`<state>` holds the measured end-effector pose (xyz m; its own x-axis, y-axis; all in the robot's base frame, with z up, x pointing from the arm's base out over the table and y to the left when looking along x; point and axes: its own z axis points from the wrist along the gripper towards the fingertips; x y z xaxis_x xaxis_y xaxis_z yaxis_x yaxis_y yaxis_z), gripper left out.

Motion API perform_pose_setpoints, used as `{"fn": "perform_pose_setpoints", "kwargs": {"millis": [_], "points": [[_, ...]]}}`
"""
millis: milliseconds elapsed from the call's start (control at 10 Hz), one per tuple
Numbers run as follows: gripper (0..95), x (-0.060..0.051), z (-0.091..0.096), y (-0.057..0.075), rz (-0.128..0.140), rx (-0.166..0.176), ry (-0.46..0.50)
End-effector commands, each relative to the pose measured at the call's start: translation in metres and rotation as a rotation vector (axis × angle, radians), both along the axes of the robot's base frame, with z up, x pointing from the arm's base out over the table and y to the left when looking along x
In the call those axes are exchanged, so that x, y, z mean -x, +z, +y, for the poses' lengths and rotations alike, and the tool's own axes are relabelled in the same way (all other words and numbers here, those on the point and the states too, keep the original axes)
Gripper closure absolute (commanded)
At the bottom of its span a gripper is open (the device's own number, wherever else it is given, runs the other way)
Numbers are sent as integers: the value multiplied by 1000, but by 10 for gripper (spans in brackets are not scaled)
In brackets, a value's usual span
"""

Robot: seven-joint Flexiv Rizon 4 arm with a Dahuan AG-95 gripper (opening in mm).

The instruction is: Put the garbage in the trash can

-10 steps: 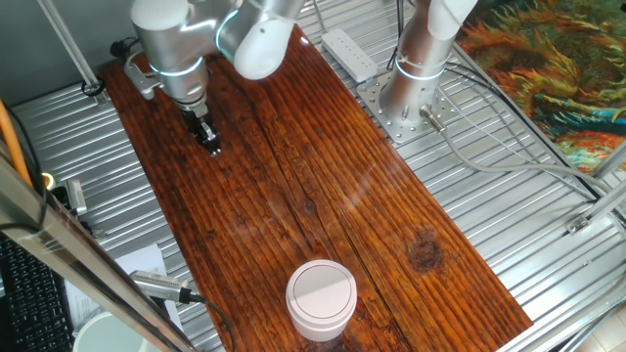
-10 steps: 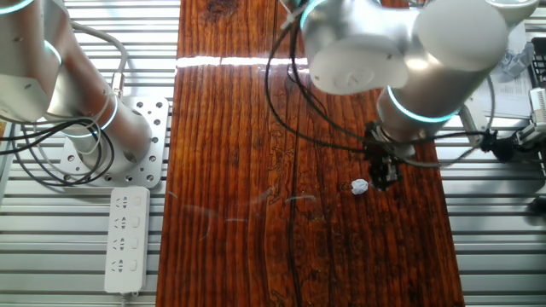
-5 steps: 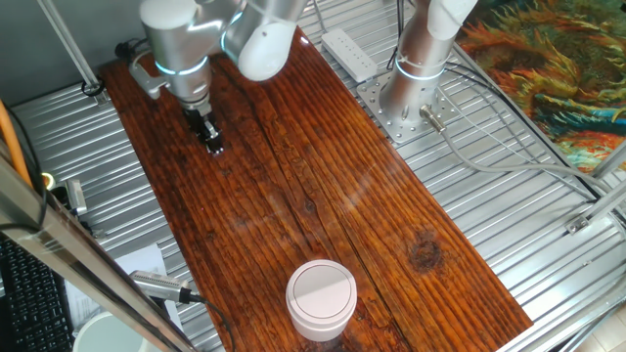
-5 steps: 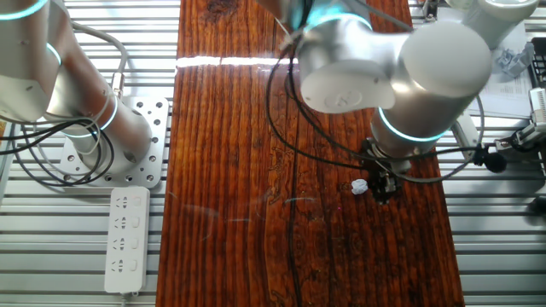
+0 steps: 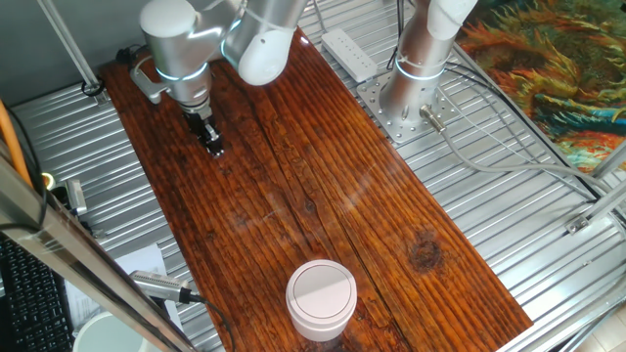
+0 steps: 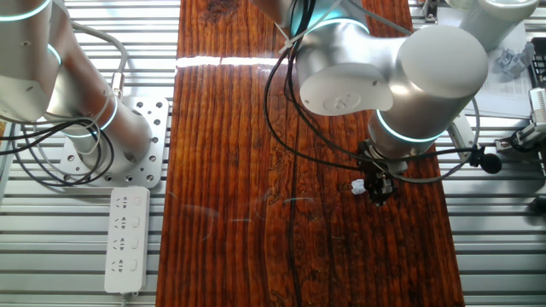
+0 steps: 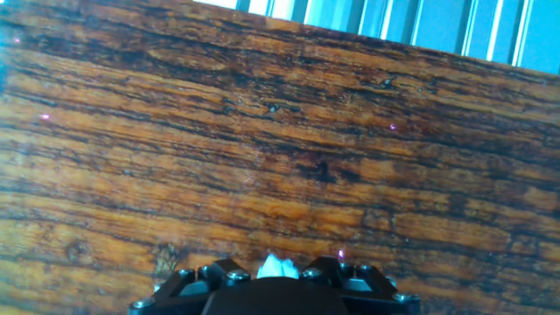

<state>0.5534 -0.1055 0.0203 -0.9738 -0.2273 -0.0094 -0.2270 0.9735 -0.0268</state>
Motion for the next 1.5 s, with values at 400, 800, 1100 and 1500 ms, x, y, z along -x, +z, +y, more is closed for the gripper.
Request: {"fn": "perform_pose_setpoints", "kwargs": {"millis": [400,800,1100,1500], "points": [[570,2,0,-2,15,12,-6],[760,7,-2,-4,15,14,-3],[760,8,-2,-4,15,16,-6],[760,8,-2,-4,15,15,-7]]}}
